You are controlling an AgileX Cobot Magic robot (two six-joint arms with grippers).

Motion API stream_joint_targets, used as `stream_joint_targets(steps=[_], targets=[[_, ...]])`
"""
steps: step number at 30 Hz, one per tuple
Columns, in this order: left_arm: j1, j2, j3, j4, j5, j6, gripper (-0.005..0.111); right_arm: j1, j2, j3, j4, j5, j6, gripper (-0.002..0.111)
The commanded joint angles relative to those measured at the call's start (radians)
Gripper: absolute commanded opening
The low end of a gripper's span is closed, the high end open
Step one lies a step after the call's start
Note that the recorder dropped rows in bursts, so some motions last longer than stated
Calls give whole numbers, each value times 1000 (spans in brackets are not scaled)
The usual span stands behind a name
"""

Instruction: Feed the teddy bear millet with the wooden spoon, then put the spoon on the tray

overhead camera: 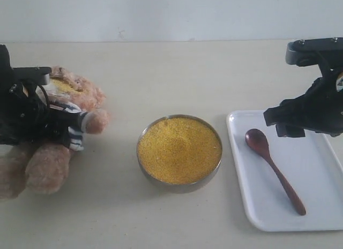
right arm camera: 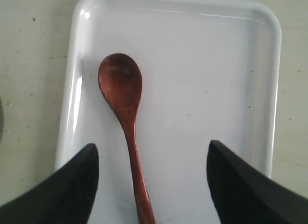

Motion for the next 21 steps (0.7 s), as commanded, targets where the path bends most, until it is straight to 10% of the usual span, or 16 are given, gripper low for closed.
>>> stream_joint_targets(steps=[1,15,21], targets=[[1,-54,-1,-24,-8,-6,85,-7,-8,-1,0,-19,-1,61],[1,-342,-1,63,93,13,85,-7,-169,-1,-1,-73,5,59],[1,-511,-1,90,59,11,34,-7,-339,1,-1,-181,5,0]])
